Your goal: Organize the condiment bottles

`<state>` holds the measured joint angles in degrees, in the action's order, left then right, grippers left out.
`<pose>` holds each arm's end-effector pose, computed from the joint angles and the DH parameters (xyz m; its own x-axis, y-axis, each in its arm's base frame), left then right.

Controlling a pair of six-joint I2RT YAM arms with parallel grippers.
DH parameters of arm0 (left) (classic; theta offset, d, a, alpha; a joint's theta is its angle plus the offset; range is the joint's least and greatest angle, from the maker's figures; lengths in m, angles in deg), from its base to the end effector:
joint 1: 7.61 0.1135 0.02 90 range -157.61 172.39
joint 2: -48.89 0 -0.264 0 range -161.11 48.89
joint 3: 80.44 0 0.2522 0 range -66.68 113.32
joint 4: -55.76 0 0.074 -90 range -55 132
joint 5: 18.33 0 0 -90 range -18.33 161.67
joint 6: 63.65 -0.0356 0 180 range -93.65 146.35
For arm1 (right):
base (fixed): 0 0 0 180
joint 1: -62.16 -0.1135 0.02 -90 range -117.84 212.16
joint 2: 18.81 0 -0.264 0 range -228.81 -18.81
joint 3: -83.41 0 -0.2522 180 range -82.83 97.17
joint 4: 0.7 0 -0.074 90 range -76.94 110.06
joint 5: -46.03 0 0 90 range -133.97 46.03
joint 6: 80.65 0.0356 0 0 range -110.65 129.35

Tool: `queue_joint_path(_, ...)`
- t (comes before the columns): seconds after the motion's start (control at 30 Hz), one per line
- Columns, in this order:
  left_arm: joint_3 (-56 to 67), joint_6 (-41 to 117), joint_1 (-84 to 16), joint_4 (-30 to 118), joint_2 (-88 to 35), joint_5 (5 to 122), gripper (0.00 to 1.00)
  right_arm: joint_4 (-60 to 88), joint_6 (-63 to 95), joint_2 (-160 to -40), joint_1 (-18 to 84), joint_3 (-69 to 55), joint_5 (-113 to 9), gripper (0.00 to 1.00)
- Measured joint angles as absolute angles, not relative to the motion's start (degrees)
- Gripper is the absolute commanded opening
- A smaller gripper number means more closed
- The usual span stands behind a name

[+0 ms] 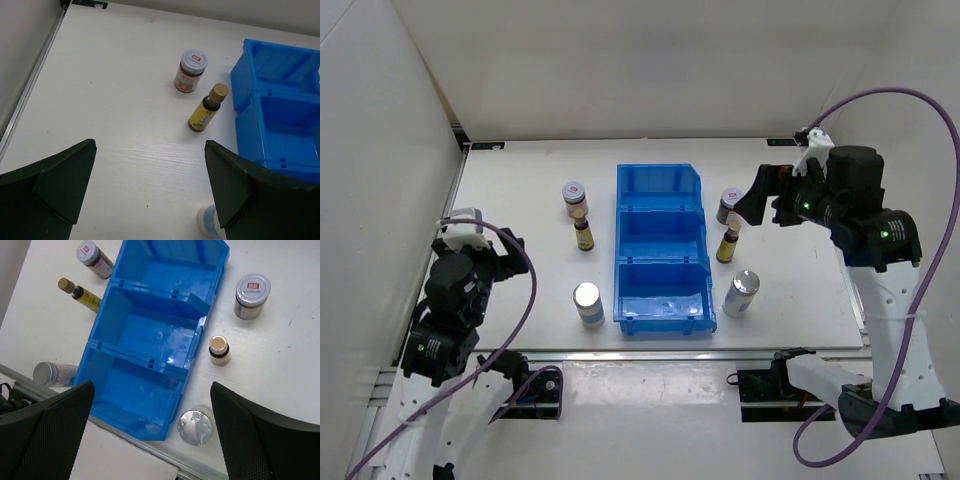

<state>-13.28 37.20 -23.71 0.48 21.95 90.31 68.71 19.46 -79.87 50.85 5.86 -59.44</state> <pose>0.0812 -0.0116 0.3680 -0.2388 -0.1167 -0.9640 -0.0802 0.9917 -0.1002 0.1718 0.0440 0.4604 -0.5272 0.0671 -0.8471 -0.3325 0.9011 0.2783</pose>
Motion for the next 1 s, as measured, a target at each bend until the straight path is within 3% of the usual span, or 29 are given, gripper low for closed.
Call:
queue_joint_path(0.27, -13.8, 36.9, -24.8, 1.6, 11.7, 87.7, 1.00, 72.4, 22.3, -79.3, 48.6, 2.5, -59.3, 1.00)
queue_joint_path(0.47, -14.2, 37.0, -25.0, 1.7, 16.5, 91.7, 1.00, 77.9, 26.2, -79.0, 48.5, -3.7, -65.6, 1.00)
queue_joint_path(0.73, -14.2, 37.5, -25.0, 1.6, 17.6, 94.9, 1.00, 84.7, 28.3, -76.2, 48.5, -4.2, -61.4, 1.00)
queue_joint_path(1.0, -14.2, 38.5, -25.7, 0.7, 18.7, 96.3, 1.00, 86.7, 31.5, -74.5, 48.2, -13.4, -56.8, 1.00)
